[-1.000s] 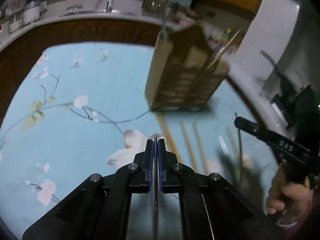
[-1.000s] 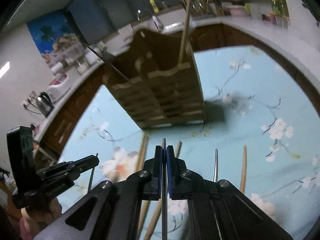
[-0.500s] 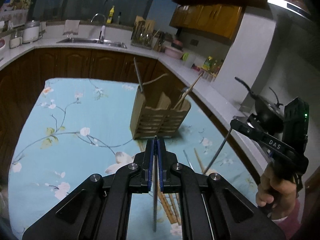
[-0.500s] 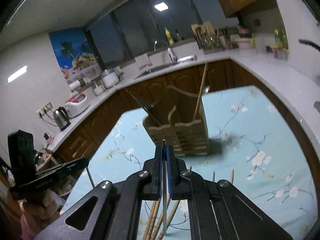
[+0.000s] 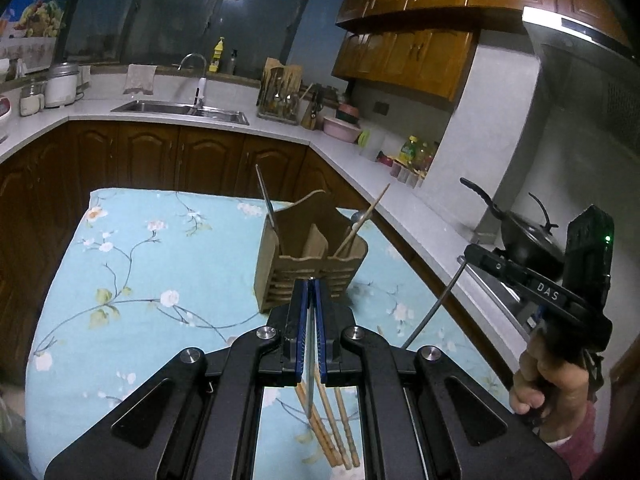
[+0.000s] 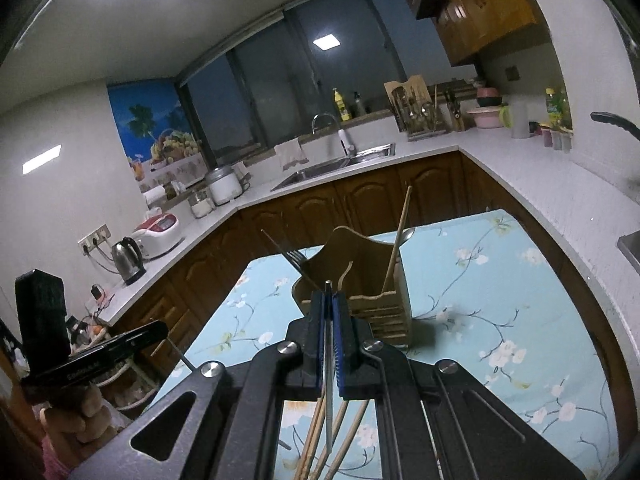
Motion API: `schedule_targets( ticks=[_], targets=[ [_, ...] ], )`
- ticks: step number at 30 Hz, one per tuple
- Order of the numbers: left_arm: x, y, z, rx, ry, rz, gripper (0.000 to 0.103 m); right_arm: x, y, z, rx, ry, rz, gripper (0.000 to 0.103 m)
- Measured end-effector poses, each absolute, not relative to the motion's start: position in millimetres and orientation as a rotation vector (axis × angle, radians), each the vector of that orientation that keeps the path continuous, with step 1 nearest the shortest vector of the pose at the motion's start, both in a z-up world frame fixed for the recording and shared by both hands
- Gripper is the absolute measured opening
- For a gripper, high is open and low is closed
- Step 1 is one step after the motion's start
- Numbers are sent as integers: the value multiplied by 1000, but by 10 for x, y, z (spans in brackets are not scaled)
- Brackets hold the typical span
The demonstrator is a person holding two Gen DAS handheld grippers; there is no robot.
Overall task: Organize utensils
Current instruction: 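Carry the chopstick in the left tool while the right tool carries its chopstick toward the holder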
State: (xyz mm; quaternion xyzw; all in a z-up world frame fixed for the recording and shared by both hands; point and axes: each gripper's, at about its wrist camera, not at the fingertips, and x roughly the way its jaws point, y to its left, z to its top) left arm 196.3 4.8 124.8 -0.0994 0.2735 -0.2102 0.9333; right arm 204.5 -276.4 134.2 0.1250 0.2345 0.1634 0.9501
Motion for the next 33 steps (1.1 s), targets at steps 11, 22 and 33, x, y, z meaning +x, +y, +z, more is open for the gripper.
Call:
schedule_targets(
  ticks=[11,22,33],
  targets=[
    [2167,43,1483,-216,493,-426,3,2200,-2868,1514,271,421,308,4],
    [2683,-9,2098,-216,337,-380,3,2675,-3011,2043,294,260,246,4],
    [3428,-64,1722,-270,340,-317,3,3283,-3036,1729,306,264,190,4]
  ],
)
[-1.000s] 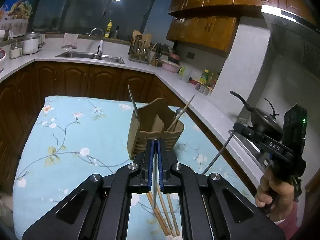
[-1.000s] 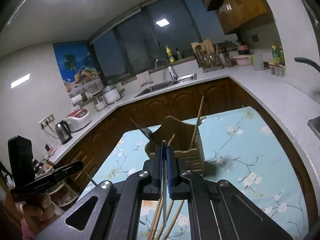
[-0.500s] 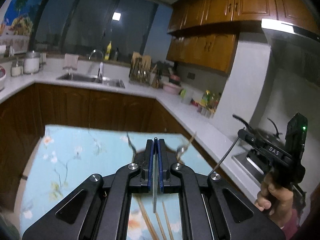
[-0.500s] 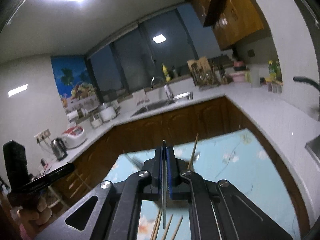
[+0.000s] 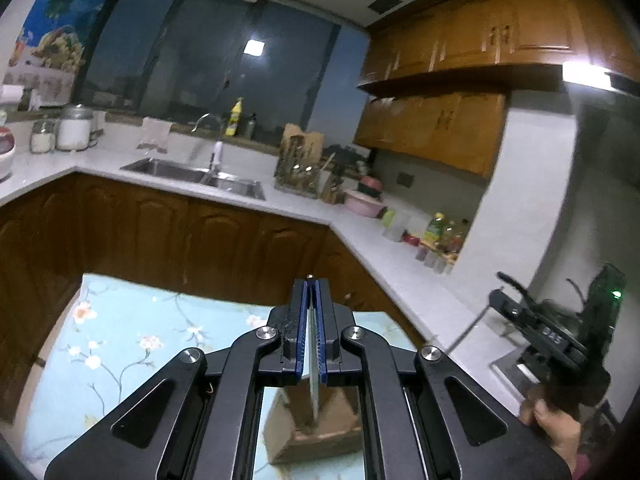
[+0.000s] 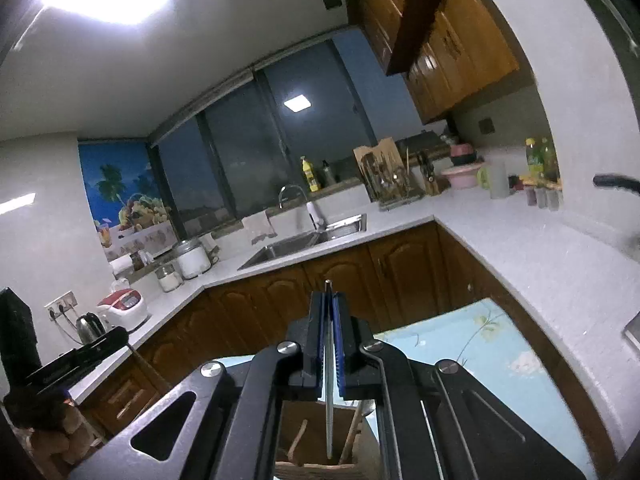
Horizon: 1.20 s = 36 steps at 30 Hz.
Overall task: Organize utensils
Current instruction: 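Carry the chopstick in the left tool while the right tool carries its chopstick toward the holder, then open the left tool to drop its chopstick while the right tool drops its chopstick into the holder, then pull both open tools back from the holder toward the remaining chopsticks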
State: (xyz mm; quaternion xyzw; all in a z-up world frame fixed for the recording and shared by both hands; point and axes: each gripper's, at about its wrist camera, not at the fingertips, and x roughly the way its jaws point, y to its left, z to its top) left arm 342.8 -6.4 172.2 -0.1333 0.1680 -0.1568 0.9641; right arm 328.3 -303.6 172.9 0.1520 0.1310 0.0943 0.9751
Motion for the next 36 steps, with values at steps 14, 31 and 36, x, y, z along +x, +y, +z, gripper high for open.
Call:
schedule_targets(
  ticks=[14,31,36],
  targets=[
    [3616,-187,958,-287,456,-308,4,3569,-3019,958,340,417,182,5],
    [3599,-135,1028,-284,483,-307,25,3579,-3029,1004,363,428,222,46],
    [3350,-2,1071,-300,440,-254,87,3328,-3039,1127,351,355,215,82]
  ],
)
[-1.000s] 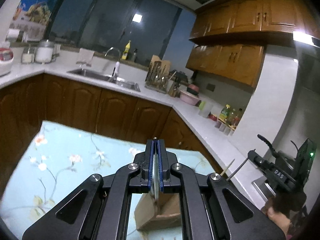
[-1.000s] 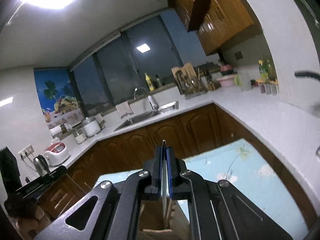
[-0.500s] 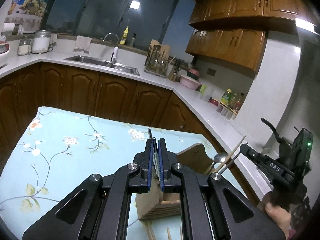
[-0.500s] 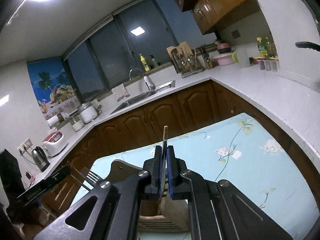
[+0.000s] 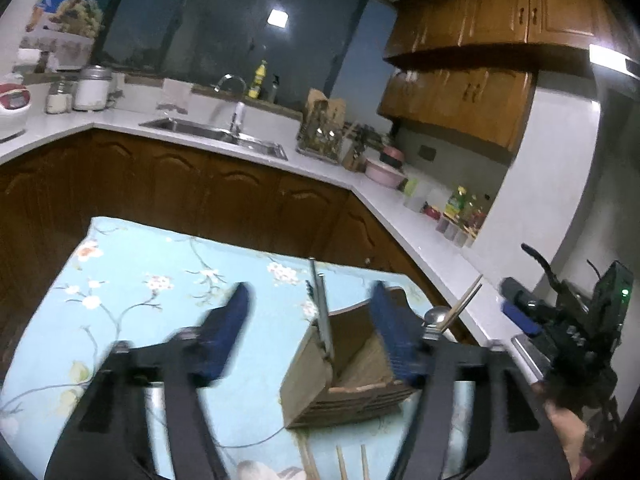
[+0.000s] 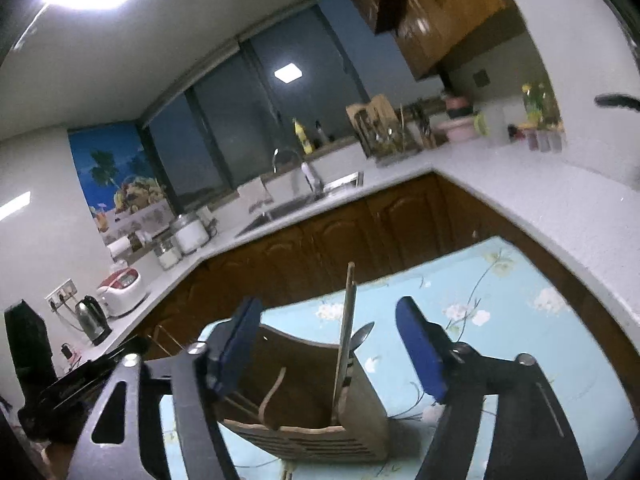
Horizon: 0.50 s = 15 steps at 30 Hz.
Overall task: Organize utensils
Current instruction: 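Pull both open tools back from the holder toward the remaining chopsticks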
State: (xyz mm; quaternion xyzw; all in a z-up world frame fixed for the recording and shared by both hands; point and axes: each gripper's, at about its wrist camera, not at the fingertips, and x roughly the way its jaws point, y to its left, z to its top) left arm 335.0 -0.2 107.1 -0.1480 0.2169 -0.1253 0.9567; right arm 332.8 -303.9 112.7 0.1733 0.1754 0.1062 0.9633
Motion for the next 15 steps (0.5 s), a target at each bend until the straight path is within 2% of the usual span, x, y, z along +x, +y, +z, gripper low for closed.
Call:
schedule_targets(
  ticks=[2,3,8,15],
  targets=[
    [3230,109,1055,-335,424,-210,94,3225,-3048,1176,353,337,221,95],
    [3169,171,1040,-357,421,-207,94,3165,-3050,1193,350,329,221,96],
    [2914,330,914,-395,460,-179,95,2831,-3044,1196,335,322,210,101],
    [2495,350,713,-385,498,-172,95,2406,-2985,1069,282,351,208,101]
  ],
)
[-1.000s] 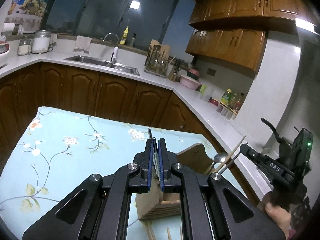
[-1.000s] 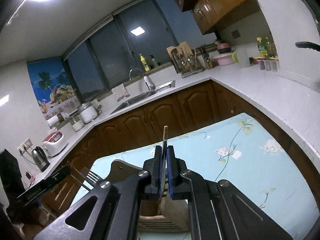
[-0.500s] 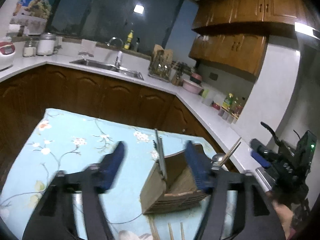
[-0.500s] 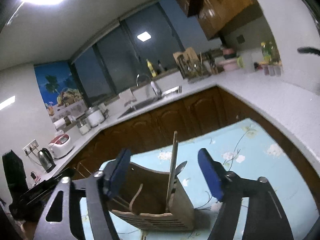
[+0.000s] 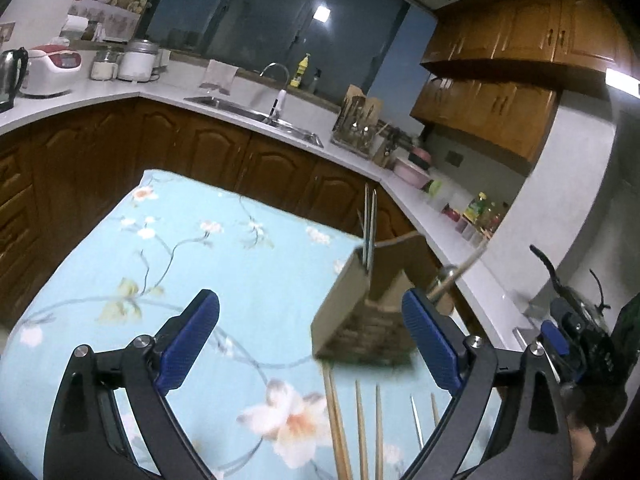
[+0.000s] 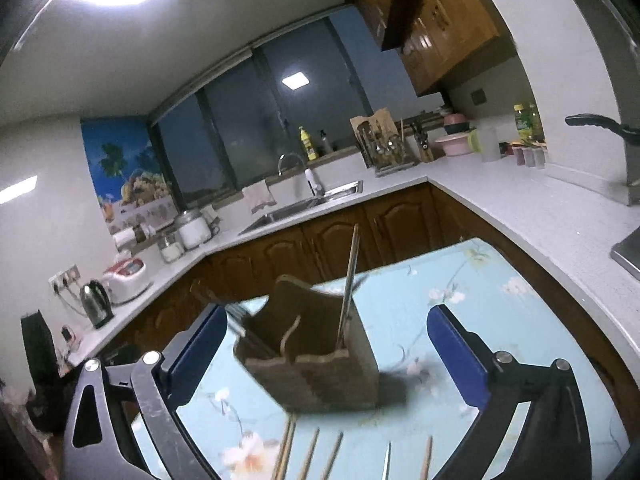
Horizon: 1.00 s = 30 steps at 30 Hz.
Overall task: Organize utensils
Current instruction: 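Pull both open tools back from the holder toward the remaining chopsticks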
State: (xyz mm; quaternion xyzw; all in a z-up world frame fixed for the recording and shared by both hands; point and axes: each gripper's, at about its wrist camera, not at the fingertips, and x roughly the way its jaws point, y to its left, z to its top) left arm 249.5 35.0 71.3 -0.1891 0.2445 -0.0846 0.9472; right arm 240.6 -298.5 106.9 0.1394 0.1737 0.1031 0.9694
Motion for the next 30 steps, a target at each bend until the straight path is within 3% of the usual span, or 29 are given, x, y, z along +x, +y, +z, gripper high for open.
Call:
schedule_targets(
  ticks=[7,17,30],
  targets=[
    [2172,334,369,-360,562,-156,95,1925,-3014,810,230,360,149,101],
    [1939,296,-199,-357,716,-149,95,1571,-3089,228,233,518,109,101],
    [2269,-88,-251,-192,871,-151,95,1716,-3129,25,244,621,111,101]
  ],
)
